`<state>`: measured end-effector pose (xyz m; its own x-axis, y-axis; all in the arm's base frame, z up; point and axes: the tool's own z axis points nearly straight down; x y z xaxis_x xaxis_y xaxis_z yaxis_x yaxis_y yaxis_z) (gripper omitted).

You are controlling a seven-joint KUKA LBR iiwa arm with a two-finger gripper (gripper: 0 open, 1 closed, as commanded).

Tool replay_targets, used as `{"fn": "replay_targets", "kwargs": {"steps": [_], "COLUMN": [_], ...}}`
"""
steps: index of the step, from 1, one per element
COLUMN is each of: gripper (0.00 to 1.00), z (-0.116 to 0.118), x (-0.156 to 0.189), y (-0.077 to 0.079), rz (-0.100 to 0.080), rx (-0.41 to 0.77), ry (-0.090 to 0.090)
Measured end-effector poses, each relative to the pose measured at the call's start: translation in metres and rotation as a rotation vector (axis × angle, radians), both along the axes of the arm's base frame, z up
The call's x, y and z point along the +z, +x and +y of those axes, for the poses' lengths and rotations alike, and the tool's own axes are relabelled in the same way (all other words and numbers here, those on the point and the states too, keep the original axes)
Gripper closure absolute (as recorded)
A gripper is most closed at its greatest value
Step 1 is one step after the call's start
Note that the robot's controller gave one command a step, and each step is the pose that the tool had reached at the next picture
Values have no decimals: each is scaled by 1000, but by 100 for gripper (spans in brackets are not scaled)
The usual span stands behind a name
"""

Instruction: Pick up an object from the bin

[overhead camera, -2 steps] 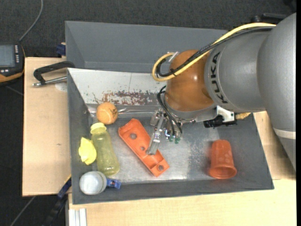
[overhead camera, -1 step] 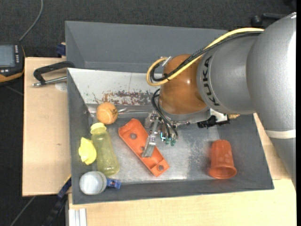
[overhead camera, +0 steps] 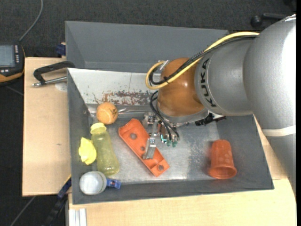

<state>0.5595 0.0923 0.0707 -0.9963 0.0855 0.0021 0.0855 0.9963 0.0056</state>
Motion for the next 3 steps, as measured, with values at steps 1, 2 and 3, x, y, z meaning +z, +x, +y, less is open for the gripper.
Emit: {"fn": "replay_targets", "kwargs": {"steps": [1, 2, 3], "gripper": [100, 100, 100], "z": [2, 2, 7], "x": [1, 1, 4], "y": [-4, -4, 5], "rz": [-2, -2, -6], "rx": [223, 224, 226], "ry": [-2, -2, -2]}}
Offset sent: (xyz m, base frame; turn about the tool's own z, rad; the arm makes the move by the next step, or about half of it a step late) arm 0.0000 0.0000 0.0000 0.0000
